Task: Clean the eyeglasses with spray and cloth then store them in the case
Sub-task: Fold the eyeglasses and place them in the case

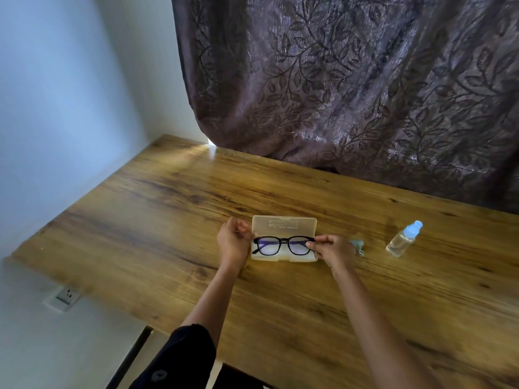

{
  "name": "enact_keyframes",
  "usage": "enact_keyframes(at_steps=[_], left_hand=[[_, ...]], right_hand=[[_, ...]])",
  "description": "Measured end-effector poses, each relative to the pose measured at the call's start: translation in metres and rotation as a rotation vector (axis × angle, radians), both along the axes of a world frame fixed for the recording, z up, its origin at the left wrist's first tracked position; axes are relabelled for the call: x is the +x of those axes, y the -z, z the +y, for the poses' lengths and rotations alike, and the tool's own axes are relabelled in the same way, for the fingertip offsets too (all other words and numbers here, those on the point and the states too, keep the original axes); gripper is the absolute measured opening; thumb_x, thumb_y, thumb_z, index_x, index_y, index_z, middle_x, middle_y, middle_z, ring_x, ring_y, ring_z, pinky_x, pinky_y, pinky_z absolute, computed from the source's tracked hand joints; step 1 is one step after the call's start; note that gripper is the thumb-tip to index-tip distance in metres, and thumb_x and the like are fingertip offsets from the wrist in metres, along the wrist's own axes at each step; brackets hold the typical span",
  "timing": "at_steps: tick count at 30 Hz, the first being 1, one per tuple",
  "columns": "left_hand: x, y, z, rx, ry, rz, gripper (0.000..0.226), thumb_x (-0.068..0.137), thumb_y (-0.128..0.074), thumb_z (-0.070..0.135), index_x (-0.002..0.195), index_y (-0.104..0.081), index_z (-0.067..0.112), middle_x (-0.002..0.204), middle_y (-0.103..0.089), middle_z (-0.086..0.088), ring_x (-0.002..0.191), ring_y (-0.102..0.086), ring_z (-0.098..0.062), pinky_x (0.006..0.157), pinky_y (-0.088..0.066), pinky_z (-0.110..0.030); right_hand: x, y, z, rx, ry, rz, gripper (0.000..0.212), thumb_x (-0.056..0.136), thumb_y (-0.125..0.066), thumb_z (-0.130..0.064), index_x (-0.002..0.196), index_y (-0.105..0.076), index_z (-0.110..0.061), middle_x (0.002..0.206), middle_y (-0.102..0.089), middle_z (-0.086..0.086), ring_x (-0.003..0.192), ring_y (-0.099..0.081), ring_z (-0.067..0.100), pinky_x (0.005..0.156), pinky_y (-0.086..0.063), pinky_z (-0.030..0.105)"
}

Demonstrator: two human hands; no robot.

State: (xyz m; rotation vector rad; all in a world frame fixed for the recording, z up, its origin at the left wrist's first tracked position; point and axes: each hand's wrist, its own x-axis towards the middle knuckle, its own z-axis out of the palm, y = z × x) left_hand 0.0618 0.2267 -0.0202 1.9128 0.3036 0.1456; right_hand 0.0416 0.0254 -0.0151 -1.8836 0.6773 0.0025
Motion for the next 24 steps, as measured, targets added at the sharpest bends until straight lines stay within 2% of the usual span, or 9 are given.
enact_keyframes(at_steps=[2, 5, 8, 13, 18, 24], left_hand=[[-0.003, -0.002, 0.002, 0.066, 0.058, -0.031, 0.015, 0.077, -0.065, -0.001, 0.074, -0.062, 0.014, 0.08, -0.065, 0.0, 0.074, -0.059, -0.016, 0.066, -0.05, -0.029], [-0.009, -0.005, 0.006, 0.188, 0.197, -0.072, 0.015, 0.081, -0.065, 0.001, 0.082, -0.071, 0.014, 0.081, -0.069, 0.005, 0.072, -0.061, -0.005, 0.066, -0.051, -0.016], [-0.013, -0.004, 0.012, 0.289, 0.261, -0.089, 0.02, 0.078, -0.069, 0.001, 0.094, -0.072, 0.012, 0.092, -0.069, 0.004, 0.079, -0.061, -0.004, 0.07, -0.046, -0.007], [-0.018, -0.002, 0.014, 0.328, 0.279, -0.083, 0.025, 0.08, -0.067, 0.002, 0.103, -0.07, 0.009, 0.1, -0.07, -0.005, 0.087, -0.064, -0.011, 0.078, -0.05, -0.018], [-0.019, -0.003, 0.01, 0.292, 0.204, -0.054, 0.021, 0.077, -0.068, -0.001, 0.095, -0.073, 0.01, 0.08, -0.067, 0.002, 0.071, -0.06, -0.01, 0.06, -0.045, -0.01], [-0.022, -0.006, 0.007, 0.235, 0.161, -0.037, 0.018, 0.078, -0.067, -0.001, 0.087, -0.074, 0.013, 0.075, -0.066, 0.005, 0.068, -0.062, -0.01, 0.063, -0.05, -0.019]], right_hand=[[0.0, 0.0, 0.0, -0.009, -0.002, -0.006, 0.02, 0.064, -0.082, -0.017, 0.073, -0.065, -0.017, 0.081, -0.071, 0.008, 0.074, -0.069, 0.02, 0.077, -0.057, 0.04], [-0.001, -0.001, 0.002, -0.038, -0.011, -0.016, 0.022, 0.066, -0.082, -0.016, 0.08, -0.066, -0.012, 0.08, -0.071, 0.007, 0.074, -0.069, 0.02, 0.077, -0.057, 0.04], [-0.002, -0.003, 0.004, -0.07, -0.021, -0.036, 0.023, 0.066, -0.081, -0.014, 0.083, -0.066, -0.01, 0.079, -0.071, 0.007, 0.074, -0.068, 0.02, 0.076, -0.056, 0.04], [-0.004, -0.005, 0.006, -0.134, -0.035, -0.066, 0.024, 0.068, -0.08, -0.012, 0.088, -0.067, -0.008, 0.082, -0.072, 0.009, 0.074, -0.068, 0.019, 0.075, -0.057, 0.036], [-0.01, -0.013, 0.008, -0.273, -0.133, -0.097, 0.031, 0.069, -0.078, -0.01, 0.097, -0.065, -0.011, 0.079, -0.069, 0.002, 0.069, -0.063, 0.012, 0.055, -0.044, 0.017], [-0.015, -0.02, 0.008, -0.329, -0.229, -0.088, 0.042, 0.066, -0.08, -0.008, 0.104, -0.063, -0.015, 0.08, -0.067, 0.001, 0.073, -0.061, 0.012, 0.067, -0.047, 0.024]])
